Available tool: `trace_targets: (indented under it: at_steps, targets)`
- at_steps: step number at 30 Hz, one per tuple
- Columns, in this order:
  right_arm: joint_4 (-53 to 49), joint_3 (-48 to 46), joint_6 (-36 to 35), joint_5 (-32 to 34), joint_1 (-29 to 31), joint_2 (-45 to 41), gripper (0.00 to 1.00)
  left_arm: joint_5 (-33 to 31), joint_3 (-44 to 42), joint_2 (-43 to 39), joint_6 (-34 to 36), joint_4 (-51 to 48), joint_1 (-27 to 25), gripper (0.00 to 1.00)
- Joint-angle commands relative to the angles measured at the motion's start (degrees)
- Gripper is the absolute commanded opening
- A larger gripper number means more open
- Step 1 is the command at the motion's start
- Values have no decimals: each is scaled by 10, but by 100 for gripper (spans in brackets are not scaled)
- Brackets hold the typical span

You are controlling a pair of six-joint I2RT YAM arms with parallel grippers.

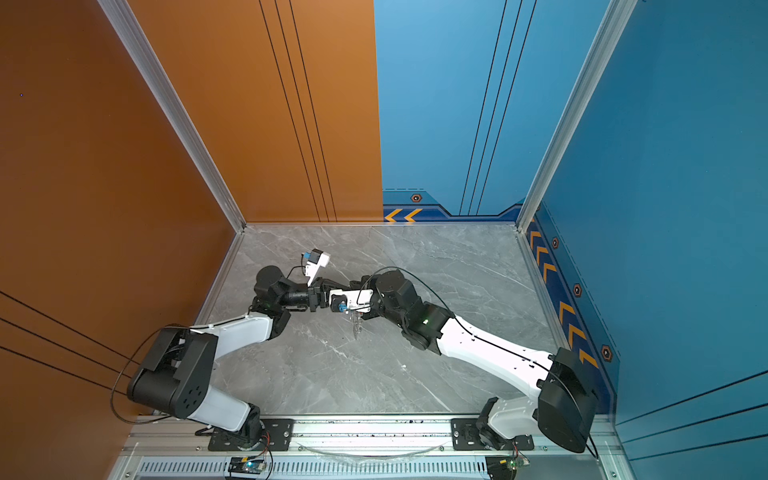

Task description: Remove the keys from the keyring

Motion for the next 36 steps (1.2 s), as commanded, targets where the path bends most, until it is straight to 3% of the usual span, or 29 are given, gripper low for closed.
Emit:
trace_targets:
  at_steps: [1, 13, 19, 25, 36]
  targets:
    - [70, 22, 19, -12, -3, -4, 0, 29, -8, -5, -1, 2, -19, 0]
    - [98, 56, 20, -61, -12, 42, 0, 25, -5, 4, 0, 1, -36, 0]
    - [145, 58, 6, -112, -29, 67, 0, 24, -3, 1, 0, 2, -42, 0]
    - [174, 42, 41, -181, -34, 68, 0, 25, -4, 1, 0, 1, -42, 0]
    - [142, -4, 125, -103, -44, -15, 0, 15, -14, -10, 8, 2, -24, 0]
